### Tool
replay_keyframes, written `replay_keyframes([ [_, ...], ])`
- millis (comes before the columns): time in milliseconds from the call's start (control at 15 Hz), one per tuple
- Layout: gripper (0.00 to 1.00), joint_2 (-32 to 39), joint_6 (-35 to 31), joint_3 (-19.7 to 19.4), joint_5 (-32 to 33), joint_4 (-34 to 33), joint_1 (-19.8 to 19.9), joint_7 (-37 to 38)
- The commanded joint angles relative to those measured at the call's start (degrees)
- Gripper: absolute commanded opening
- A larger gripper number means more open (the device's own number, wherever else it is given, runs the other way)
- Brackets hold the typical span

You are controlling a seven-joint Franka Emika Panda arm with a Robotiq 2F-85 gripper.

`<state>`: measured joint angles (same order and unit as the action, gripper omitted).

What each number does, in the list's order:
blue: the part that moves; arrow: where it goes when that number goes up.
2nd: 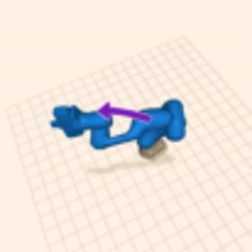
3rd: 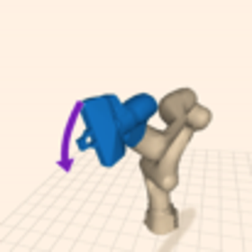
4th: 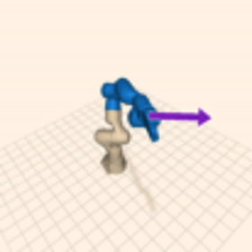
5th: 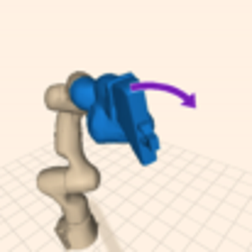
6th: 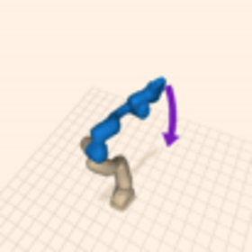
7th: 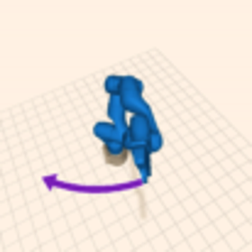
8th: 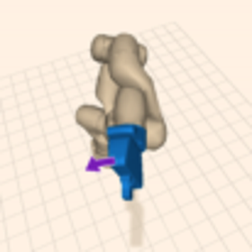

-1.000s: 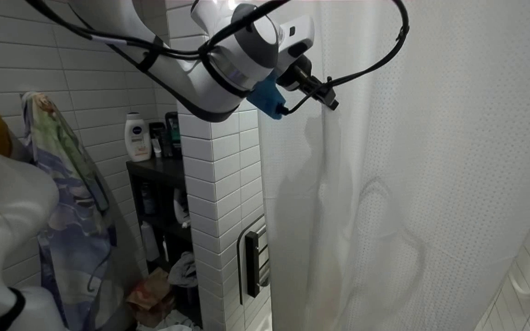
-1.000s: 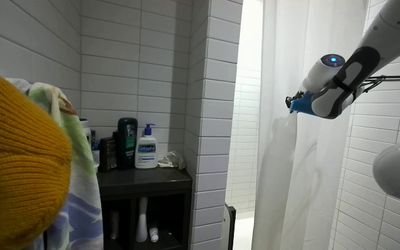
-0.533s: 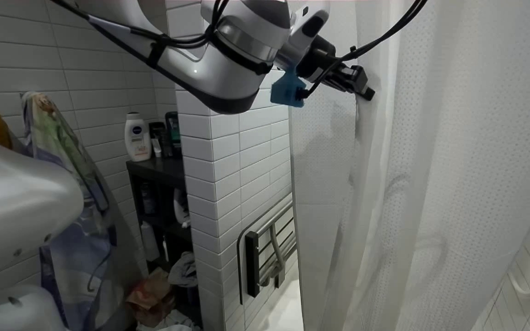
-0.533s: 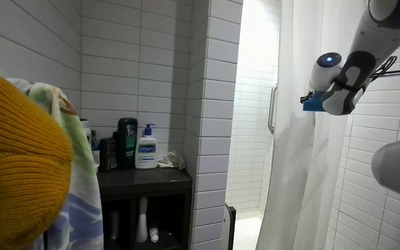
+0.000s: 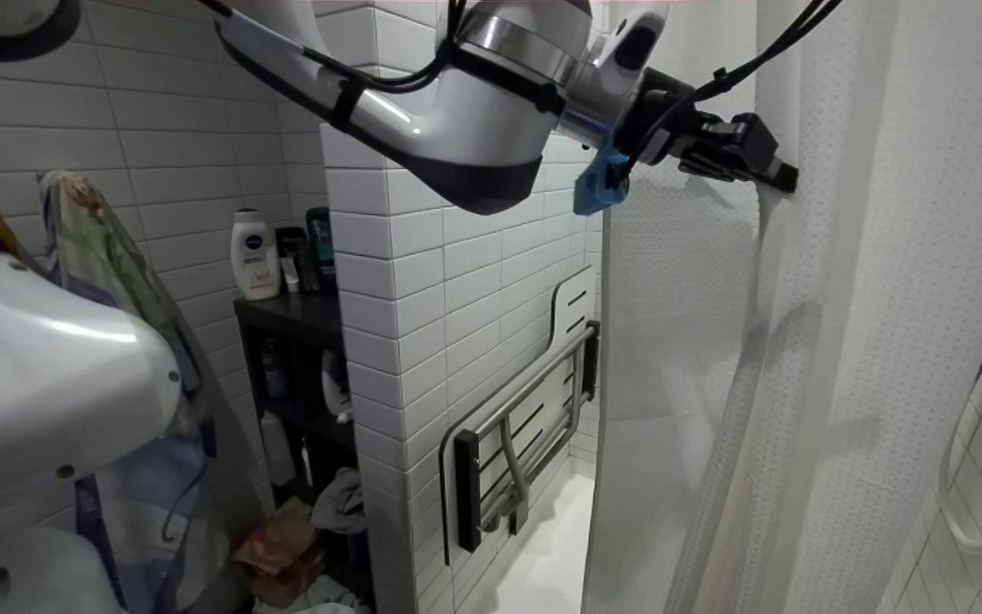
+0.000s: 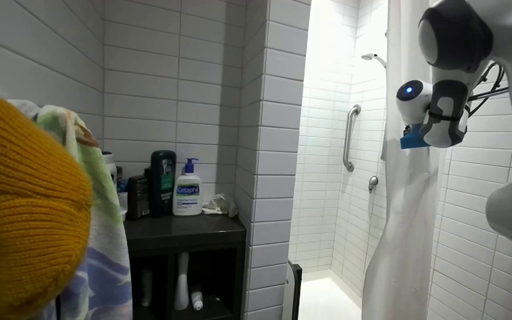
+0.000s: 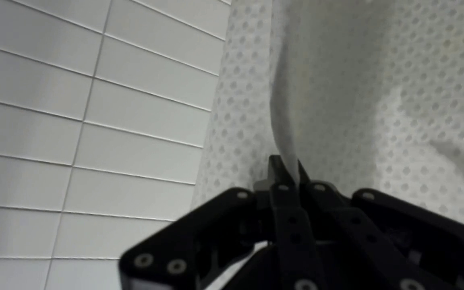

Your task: Move the shower curtain to the right

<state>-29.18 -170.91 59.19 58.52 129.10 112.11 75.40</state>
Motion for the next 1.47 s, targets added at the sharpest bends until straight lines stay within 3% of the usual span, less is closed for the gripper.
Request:
replay_keyframes([
  [0,0.0,-2.0,3.0,9.4,4.0,-4.2,13.0,5.9],
  [267,0.0,-3.8,5.5,16.8,4.8,-7.6,23.2,8.2],
  [467,0.0,-6.7,7.5,18.9,3.3,-8.8,26.6,9.4],
  [1200,0.0,-22.7,8.3,17.1,3.7,-9.9,39.4,19.5],
  [1267,0.0,-22.2,9.9,15.8,6.0,-8.6,37.3,21.0],
  [1400,0.0,-23.5,10.6,16.0,6.0,-8.5,37.9,21.9],
])
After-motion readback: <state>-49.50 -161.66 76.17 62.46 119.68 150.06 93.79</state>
